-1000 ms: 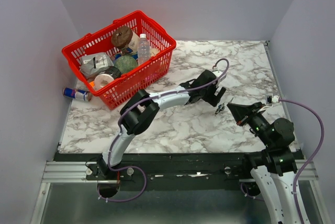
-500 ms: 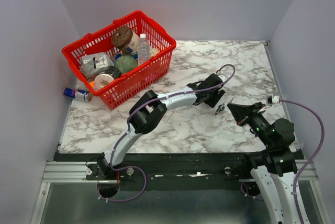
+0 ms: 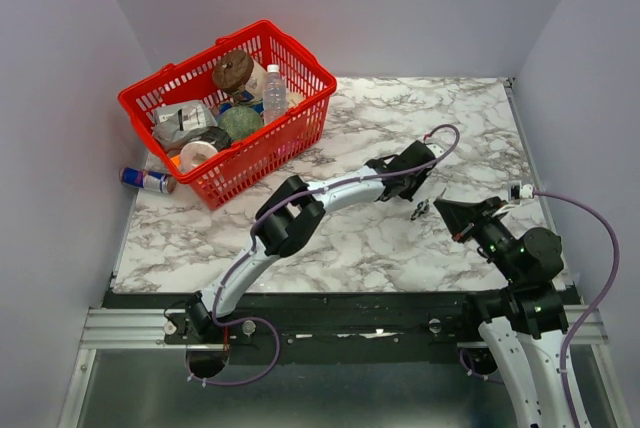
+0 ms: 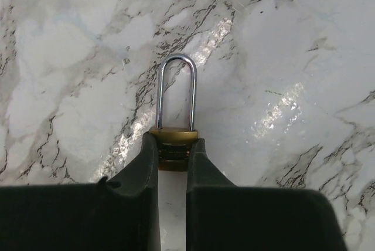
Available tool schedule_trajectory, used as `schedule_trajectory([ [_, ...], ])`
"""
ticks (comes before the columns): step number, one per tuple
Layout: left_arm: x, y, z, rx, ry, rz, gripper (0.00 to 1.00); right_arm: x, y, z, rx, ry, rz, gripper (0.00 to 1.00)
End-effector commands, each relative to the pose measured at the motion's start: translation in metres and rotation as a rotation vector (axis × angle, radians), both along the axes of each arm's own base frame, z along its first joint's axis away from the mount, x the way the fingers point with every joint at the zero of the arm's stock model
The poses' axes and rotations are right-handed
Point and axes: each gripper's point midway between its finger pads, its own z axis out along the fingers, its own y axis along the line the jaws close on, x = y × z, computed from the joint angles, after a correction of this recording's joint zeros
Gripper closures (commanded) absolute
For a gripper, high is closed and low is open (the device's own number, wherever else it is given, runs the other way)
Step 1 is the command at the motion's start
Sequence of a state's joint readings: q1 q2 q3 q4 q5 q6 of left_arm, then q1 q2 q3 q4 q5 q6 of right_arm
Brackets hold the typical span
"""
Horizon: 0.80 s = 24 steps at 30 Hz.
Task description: Unlock with the key
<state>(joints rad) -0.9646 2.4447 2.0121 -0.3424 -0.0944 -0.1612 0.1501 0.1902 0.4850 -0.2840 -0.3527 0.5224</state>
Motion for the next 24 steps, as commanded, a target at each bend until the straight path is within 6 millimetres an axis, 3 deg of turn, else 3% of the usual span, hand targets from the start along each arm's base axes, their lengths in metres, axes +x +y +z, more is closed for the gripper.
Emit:
schedule_trajectory([
  [1, -0.019, 0.025, -0.037, 0.105, 0.082, 0.028, 1.0, -0.001, -0.001, -0.012, -0.021, 0.026, -0.003, 0.99],
  [3, -0.023, 0.033, -0.038, 0.093, 0.106, 0.063, 1.0, 0.001, -0.002, -0.018, -0.046, 0.029, -0.004, 0.99],
  [4, -0.021, 0.027, -0.015, 0.014, 0.103, 0.103, 1.0, 0.001, -0.003, -0.024, -0.058, 0.042, -0.003, 0.99],
  [5, -0.022, 0.028, -0.007, -0.025, 0.11, 0.132, 1.0, 0.001, -0.003, -0.027, -0.067, 0.051, -0.001, 0.99],
  [6, -0.03, 0.039, -0.016, -0.03, 0.144, 0.162, 1.0, 0.002, -0.003, -0.034, -0.081, 0.061, 0.0, 0.99],
  [7, -0.023, 0.031, 0.02, -0.153, 0.117, 0.188, 1.0, 0.002, -0.003, -0.038, -0.085, 0.067, 0.0, 0.99],
  [8, -0.027, 0.031, 0.03, -0.224, 0.153, 0.232, 1.0, 0.002, -0.002, -0.041, -0.09, 0.068, 0.007, 0.99],
  [9, -0.035, 0.041, 0.023, -0.238, 0.183, 0.262, 1.0, 0.002, 0.0, -0.048, -0.094, 0.08, 0.026, 0.99],
  [10, -0.031, 0.035, 0.058, -0.346, 0.155, 0.272, 1.0, 0.003, 0.003, -0.049, -0.091, 0.073, 0.038, 0.99],
  [11, -0.034, 0.036, 0.066, -0.397, 0.173, 0.302, 1.0, 0.003, 0.005, -0.053, -0.088, 0.08, 0.055, 0.99],
  [12, -0.039, 0.042, 0.063, -0.41, 0.183, 0.31, 1.0, 0.0, 0.011, -0.055, -0.079, 0.084, 0.091, 0.99],
  [13, -0.039, 0.041, 0.082, -0.462, 0.17, 0.31, 1.0, 0.001, 0.013, -0.06, -0.074, 0.091, 0.106, 0.99],
  [20, -0.045, 0.049, 0.089, -0.523, 0.18, 0.337, 1.0, -0.004, 0.019, -0.079, -0.064, 0.138, 0.145, 0.99],
  [24, -0.044, 0.032, 0.099, -0.523, 0.135, 0.204, 1.0, -0.001, 0.006, -0.082, -0.069, 0.164, 0.052, 0.99],
])
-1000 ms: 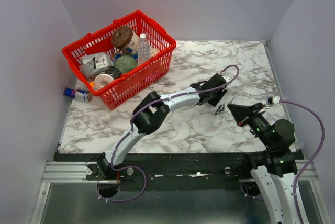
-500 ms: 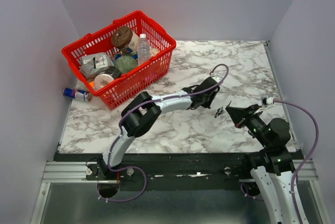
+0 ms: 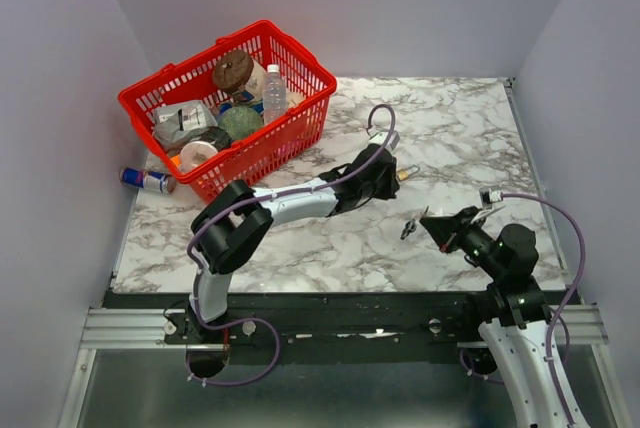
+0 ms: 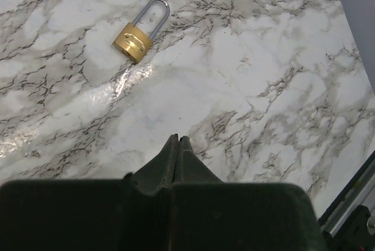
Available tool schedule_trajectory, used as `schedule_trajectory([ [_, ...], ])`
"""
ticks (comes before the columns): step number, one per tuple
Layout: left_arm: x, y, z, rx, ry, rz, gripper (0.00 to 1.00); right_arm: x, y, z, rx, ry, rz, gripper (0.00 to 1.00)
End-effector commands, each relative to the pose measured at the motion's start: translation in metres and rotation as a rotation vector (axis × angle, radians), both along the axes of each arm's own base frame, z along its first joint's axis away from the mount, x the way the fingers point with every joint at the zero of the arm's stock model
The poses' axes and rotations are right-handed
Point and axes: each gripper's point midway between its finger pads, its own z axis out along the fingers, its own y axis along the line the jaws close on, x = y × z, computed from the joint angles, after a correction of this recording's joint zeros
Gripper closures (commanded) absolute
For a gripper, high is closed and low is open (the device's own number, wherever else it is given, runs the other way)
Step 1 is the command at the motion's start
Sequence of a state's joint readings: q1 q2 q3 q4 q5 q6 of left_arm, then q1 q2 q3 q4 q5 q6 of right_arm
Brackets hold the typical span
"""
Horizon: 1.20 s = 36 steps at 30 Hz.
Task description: Unlock with the key
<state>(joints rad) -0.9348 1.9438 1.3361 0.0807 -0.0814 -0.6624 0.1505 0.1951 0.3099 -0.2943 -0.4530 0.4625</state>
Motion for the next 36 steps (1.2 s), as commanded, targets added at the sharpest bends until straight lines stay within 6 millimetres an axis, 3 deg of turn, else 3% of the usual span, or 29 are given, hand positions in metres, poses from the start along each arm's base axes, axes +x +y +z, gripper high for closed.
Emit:
schedule_trajectory([
  [1, -0.001, -0.024, 0.01, -0.02, -0.1, -0.16, 0.82, 0.001, -0.013, 0.003, -0.004, 0.005, -0.09, 0.99],
  [3, 0.006, -0.032, 0.016, -0.007, -0.134, -0.203, 0.66, 0.001, -0.016, 0.013, 0.009, -0.013, -0.109, 0.99],
  [4, 0.013, -0.028, 0.0, 0.037, -0.113, -0.214, 0.53, 0.001, -0.017, 0.016, 0.01, -0.02, -0.117, 0.99],
  [5, 0.015, -0.029, -0.004, 0.054, -0.113, -0.247, 0.47, 0.0, -0.018, 0.02, 0.015, -0.03, -0.123, 0.99],
  [6, 0.024, -0.034, 0.007, 0.046, -0.132, -0.253, 0.4, 0.0, -0.019, 0.026, 0.017, -0.04, -0.131, 0.99],
  [7, 0.025, -0.032, -0.012, 0.088, -0.098, -0.269, 0.29, -0.001, -0.02, 0.028, 0.016, -0.041, -0.14, 0.99],
  [8, 0.032, -0.029, -0.018, 0.123, -0.107, -0.284, 0.26, -0.001, -0.022, 0.031, 0.016, -0.044, -0.146, 0.99],
  [9, 0.04, -0.037, -0.006, 0.118, -0.132, -0.298, 0.24, -0.001, -0.022, 0.033, 0.014, -0.046, -0.151, 0.99],
  [10, 0.04, -0.032, -0.03, 0.184, -0.086, -0.313, 0.22, -0.002, -0.023, 0.039, 0.014, -0.06, -0.153, 0.99],
  [11, 0.044, -0.031, -0.035, 0.213, -0.085, -0.321, 0.21, -0.002, -0.024, 0.042, 0.014, -0.063, -0.158, 0.99],
  [12, 0.056, -0.036, -0.024, 0.232, -0.129, -0.319, 0.21, -0.002, -0.025, 0.045, 0.012, -0.066, -0.164, 0.99],
  [13, 0.055, -0.031, -0.046, 0.291, -0.092, -0.335, 0.2, -0.003, -0.025, 0.052, 0.014, -0.078, -0.163, 0.99],
  [15, 0.064, -0.033, -0.042, 0.323, -0.134, -0.363, 0.19, -0.004, -0.026, 0.057, 0.014, -0.088, -0.166, 0.99],
  [16, 0.063, -0.03, -0.057, 0.366, -0.111, -0.381, 0.19, -0.005, -0.027, 0.058, 0.014, -0.09, -0.169, 0.99],
  [17, 0.064, -0.029, -0.06, 0.385, -0.114, -0.394, 0.18, -0.006, -0.027, 0.062, 0.014, -0.097, -0.171, 0.99],
  [18, 0.068, -0.033, -0.054, 0.39, -0.133, -0.407, 0.18, -0.006, -0.027, 0.063, 0.013, -0.1, -0.172, 0.99],
  [20, 0.064, -0.031, -0.068, 0.429, -0.124, -0.472, 0.18, -0.006, -0.028, 0.063, 0.01, -0.097, -0.176, 0.99],
  [24, 0.068, -0.038, -0.069, 0.438, -0.149, -0.504, 0.18, -0.005, -0.028, 0.063, 0.01, -0.093, -0.18, 0.99],
  [29, 0.071, -0.032, -0.087, 0.505, -0.142, -0.526, 0.22, -0.005, -0.029, 0.063, 0.01, -0.093, -0.181, 0.99],
  [36, 0.074, -0.033, -0.097, 0.528, -0.153, -0.548, 0.24, -0.004, -0.028, 0.06, 0.011, -0.083, -0.177, 0.99],
])
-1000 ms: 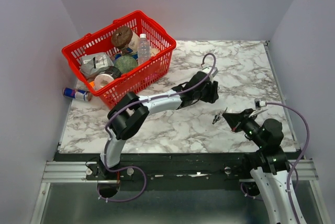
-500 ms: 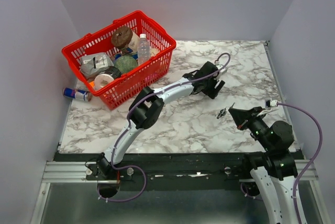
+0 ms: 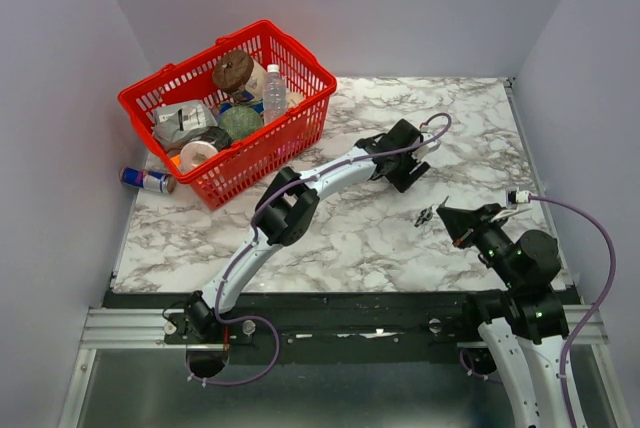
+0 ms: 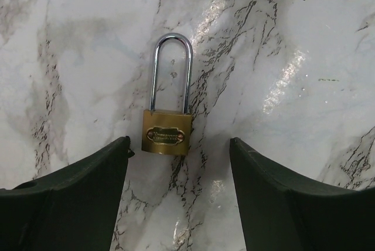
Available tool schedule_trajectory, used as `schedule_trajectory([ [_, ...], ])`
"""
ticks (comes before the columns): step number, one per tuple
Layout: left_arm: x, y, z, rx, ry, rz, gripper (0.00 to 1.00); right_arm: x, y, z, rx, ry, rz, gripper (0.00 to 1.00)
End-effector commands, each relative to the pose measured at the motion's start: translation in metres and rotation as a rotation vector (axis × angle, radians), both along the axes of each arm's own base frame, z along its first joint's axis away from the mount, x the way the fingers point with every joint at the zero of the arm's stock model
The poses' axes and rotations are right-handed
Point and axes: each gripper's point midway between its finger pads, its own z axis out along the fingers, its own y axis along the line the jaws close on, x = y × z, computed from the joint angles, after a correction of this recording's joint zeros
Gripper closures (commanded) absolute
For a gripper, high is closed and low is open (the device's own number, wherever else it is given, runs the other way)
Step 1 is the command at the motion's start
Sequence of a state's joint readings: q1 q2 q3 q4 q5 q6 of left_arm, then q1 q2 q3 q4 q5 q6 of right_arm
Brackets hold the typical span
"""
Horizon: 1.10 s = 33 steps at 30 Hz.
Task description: Unlock with the key
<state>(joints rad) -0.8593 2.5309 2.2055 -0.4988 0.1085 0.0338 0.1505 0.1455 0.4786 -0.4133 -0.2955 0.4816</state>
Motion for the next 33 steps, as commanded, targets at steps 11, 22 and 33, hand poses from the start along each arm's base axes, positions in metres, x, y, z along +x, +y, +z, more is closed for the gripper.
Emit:
schedule_trajectory([
  [11, -0.007, -0.005, -0.026, 0.034, 0.04, -0.056, 0.37, 0.001, -0.003, 0.0, 0.0, 0.019, -0.02, 0.99],
  [22, -0.022, 0.004, -0.038, 0.038, 0.109, -0.017, 0.89, 0.004, -0.002, -0.009, -0.027, 0.036, -0.008, 0.99],
  [33, -0.079, 0.073, -0.051, -0.042, 0.27, 0.345, 0.95, 0.007, 0.005, -0.027, -0.063, 0.09, 0.043, 0.99],
])
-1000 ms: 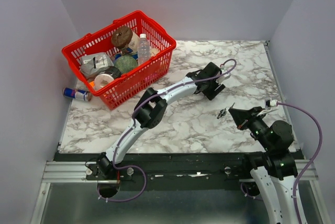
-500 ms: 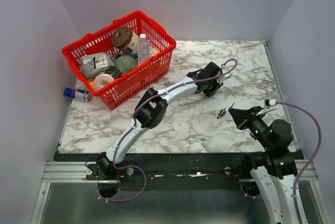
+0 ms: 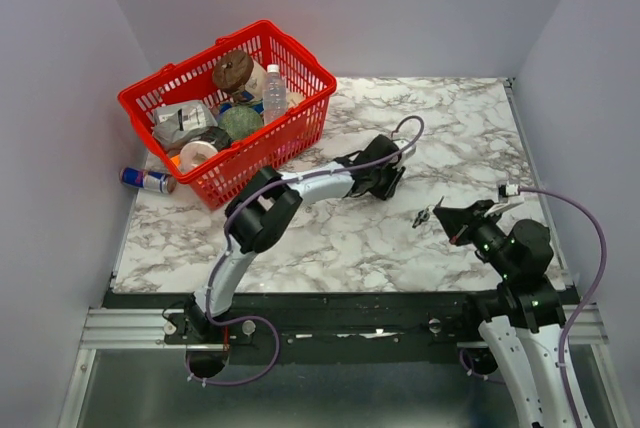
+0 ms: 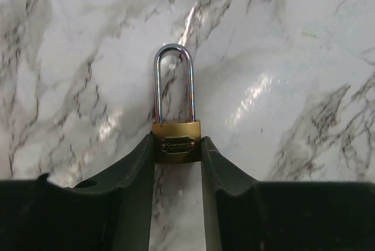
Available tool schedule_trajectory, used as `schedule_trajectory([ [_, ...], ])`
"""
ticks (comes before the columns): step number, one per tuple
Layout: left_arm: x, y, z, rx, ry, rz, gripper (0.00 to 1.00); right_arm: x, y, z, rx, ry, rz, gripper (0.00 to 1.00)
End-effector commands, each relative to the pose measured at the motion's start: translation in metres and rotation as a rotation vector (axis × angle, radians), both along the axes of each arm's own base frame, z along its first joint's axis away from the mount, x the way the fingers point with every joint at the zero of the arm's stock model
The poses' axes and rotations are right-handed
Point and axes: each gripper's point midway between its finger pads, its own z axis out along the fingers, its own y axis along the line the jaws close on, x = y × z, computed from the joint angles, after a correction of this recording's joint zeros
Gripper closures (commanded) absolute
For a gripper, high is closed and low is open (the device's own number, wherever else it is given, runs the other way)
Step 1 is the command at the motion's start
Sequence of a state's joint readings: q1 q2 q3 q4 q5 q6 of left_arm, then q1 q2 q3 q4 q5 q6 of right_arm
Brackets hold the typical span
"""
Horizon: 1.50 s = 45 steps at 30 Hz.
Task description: Unlock with the key
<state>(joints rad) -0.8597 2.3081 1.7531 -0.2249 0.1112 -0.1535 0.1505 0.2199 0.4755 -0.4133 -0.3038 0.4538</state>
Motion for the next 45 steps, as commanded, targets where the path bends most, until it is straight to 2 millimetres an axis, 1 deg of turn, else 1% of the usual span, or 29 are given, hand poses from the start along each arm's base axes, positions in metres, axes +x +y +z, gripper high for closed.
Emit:
schedule_trajectory([
  [1, -0.058, 0.059, -0.045, 0.031, 0.212, 0.229, 0.95, -0.001, 0.004, -0.013, -0.032, 0.029, 0.036, 0.99],
  [3, -0.072, 0.069, -0.042, -0.031, 0.26, 0.315, 0.95, -0.001, 0.007, -0.017, -0.033, 0.042, 0.056, 0.99],
  [4, -0.083, 0.081, -0.041, -0.061, 0.269, 0.34, 0.95, 0.0, 0.008, -0.018, -0.03, 0.046, 0.065, 0.99],
  [6, -0.092, 0.085, -0.037, -0.12, 0.296, 0.376, 0.95, 0.0, 0.016, -0.029, -0.026, 0.083, 0.117, 0.99],
  [7, -0.098, 0.088, -0.034, -0.169, 0.316, 0.411, 0.95, 0.001, 0.02, -0.031, -0.019, 0.08, 0.137, 0.99],
  [8, -0.101, 0.089, -0.032, -0.194, 0.323, 0.423, 0.95, -0.001, 0.025, -0.042, -0.01, 0.109, 0.169, 0.99],
  [11, -0.104, 0.088, -0.021, -0.3, 0.347, 0.464, 0.96, -0.001, 0.035, -0.059, 0.013, 0.154, 0.212, 0.99],
  [12, -0.105, 0.087, -0.018, -0.326, 0.356, 0.475, 0.97, -0.002, 0.037, -0.072, 0.014, 0.181, 0.218, 0.99],
  [13, -0.105, 0.085, -0.013, -0.368, 0.354, 0.479, 0.97, -0.004, 0.043, -0.074, 0.019, 0.179, 0.237, 0.99],
  [15, -0.106, 0.081, -0.009, -0.422, 0.382, 0.504, 0.97, -0.004, 0.046, -0.09, 0.016, 0.213, 0.234, 0.99],
  [16, -0.106, 0.081, -0.005, -0.456, 0.382, 0.507, 0.97, -0.006, 0.054, -0.09, 0.025, 0.207, 0.258, 0.99],
  [18, -0.106, 0.078, -0.001, -0.507, 0.408, 0.529, 0.97, -0.004, 0.058, -0.099, 0.021, 0.226, 0.245, 0.99],
  [19, -0.107, 0.078, 0.001, -0.54, 0.408, 0.528, 0.96, -0.006, 0.064, -0.104, 0.03, 0.225, 0.262, 0.99],
  [20, -0.107, 0.077, 0.004, -0.558, 0.412, 0.532, 0.96, -0.004, 0.065, -0.107, 0.033, 0.226, 0.257, 0.99],
  [21, -0.107, 0.077, 0.005, -0.575, 0.425, 0.545, 0.96, -0.005, 0.068, -0.116, 0.03, 0.257, 0.261, 0.99],
  [22, -0.108, 0.078, 0.007, -0.595, 0.423, 0.545, 0.96, -0.005, 0.074, -0.116, 0.045, 0.24, 0.279, 0.99],
  [23, -0.108, 0.079, 0.008, -0.604, 0.424, 0.552, 0.96, -0.004, 0.076, -0.12, 0.042, 0.253, 0.279, 0.99],
  [24, -0.107, 0.08, 0.011, -0.624, 0.425, 0.569, 0.96, -0.005, 0.078, -0.129, 0.033, 0.287, 0.282, 0.99],
  [27, -0.107, 0.082, 0.017, -0.667, 0.409, 0.577, 0.96, -0.005, 0.091, -0.132, 0.039, 0.303, 0.312, 0.99],
  [28, -0.107, 0.083, 0.017, -0.672, 0.407, 0.584, 0.96, -0.005, 0.097, -0.136, 0.047, 0.324, 0.326, 0.99],
  [30, -0.107, 0.084, 0.016, -0.678, 0.406, 0.587, 0.96, -0.004, 0.104, -0.136, 0.058, 0.338, 0.343, 0.99],
  [32, -0.108, 0.085, 0.016, -0.692, 0.405, 0.593, 0.97, -0.004, 0.112, -0.142, 0.056, 0.376, 0.358, 0.99],
  [34, -0.108, 0.086, 0.017, -0.706, 0.402, 0.596, 0.97, -0.002, 0.119, -0.138, 0.064, 0.378, 0.373, 0.99],
  [35, -0.109, 0.087, 0.016, -0.707, 0.405, 0.6, 0.97, -0.002, 0.121, -0.145, 0.055, 0.41, 0.376, 0.99],
  [37, -0.109, 0.086, 0.018, -0.722, 0.402, 0.597, 0.97, 0.0, 0.127, -0.145, 0.059, 0.425, 0.386, 0.99],
  [39, -0.109, 0.086, 0.018, -0.727, 0.401, 0.601, 0.97, -0.001, 0.13, -0.152, 0.051, 0.456, 0.397, 0.99],
  [40, -0.108, 0.086, 0.018, -0.73, 0.4, 0.6, 0.97, 0.0, 0.134, -0.149, 0.053, 0.456, 0.406, 0.99],
  [45, -0.111, 0.084, 0.021, -0.749, 0.397, 0.588, 0.97, 0.001, 0.136, -0.162, 0.026, 0.521, 0.399, 0.99],
])
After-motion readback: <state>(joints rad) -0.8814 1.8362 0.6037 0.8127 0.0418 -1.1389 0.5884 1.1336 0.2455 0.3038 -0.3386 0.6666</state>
